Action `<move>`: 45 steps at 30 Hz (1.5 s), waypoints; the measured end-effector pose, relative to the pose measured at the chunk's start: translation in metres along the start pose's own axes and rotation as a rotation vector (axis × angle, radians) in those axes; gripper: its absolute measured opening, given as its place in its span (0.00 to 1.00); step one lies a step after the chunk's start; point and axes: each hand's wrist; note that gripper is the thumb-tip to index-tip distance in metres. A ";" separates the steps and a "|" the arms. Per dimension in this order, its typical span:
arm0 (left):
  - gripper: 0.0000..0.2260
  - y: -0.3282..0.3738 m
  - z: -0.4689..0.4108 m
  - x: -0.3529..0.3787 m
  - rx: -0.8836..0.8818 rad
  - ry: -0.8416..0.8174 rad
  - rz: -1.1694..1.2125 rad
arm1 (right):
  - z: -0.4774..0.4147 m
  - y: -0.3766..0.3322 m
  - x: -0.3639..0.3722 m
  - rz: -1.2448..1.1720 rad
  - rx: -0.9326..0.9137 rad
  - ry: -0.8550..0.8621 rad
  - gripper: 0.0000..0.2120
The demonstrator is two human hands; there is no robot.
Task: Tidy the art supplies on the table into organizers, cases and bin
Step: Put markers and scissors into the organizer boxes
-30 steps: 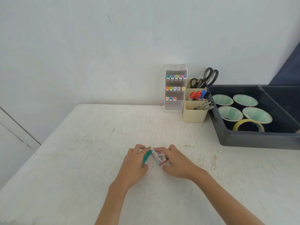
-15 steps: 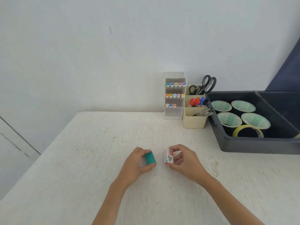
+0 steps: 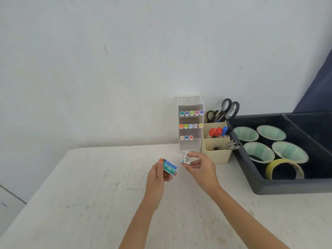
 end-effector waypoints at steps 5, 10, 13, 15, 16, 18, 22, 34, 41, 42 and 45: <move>0.13 -0.001 -0.030 -0.002 0.007 0.009 0.018 | -0.039 0.003 0.021 -0.039 0.012 0.059 0.16; 0.07 -0.012 -0.055 -0.008 -0.043 0.019 -0.009 | -0.070 0.013 0.029 0.029 0.055 0.121 0.13; 0.07 -0.017 -0.062 -0.009 -0.078 0.018 -0.031 | -0.078 0.018 0.034 0.070 0.068 0.111 0.14; 0.07 -0.019 -0.064 -0.009 -0.081 0.002 -0.029 | -0.079 0.021 0.039 0.063 0.049 0.134 0.14; 0.07 -0.020 -0.066 -0.008 -0.086 -0.007 -0.038 | -0.080 0.022 0.041 0.067 0.043 0.150 0.13; 0.08 -0.019 -0.069 -0.006 -0.105 -0.018 -0.059 | -0.081 0.024 0.044 0.073 0.057 0.183 0.13; 0.09 -0.015 -0.072 -0.001 -0.098 -0.041 -0.087 | -0.090 0.022 0.043 0.020 0.167 0.212 0.10; 0.08 -0.015 -0.074 0.021 -0.052 -0.069 -0.009 | -0.014 0.018 0.032 -0.294 0.052 0.181 0.11; 0.08 -0.013 -0.077 0.041 -0.002 0.110 -0.073 | -0.031 0.015 0.038 -0.578 0.123 0.522 0.12; 0.10 -0.014 -0.077 0.042 -0.014 0.101 -0.050 | -0.037 0.015 0.042 -0.586 0.136 0.565 0.12; 0.14 -0.014 -0.076 0.042 -0.073 0.016 0.039 | -0.052 0.013 0.054 -0.557 0.177 0.671 0.11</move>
Point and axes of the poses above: each hand's wrist, its own z-axis away from the middle knuckle, its own x-axis out of the palm, y = z × x, and after that the axes turned 9 degrees about -y, right-handed
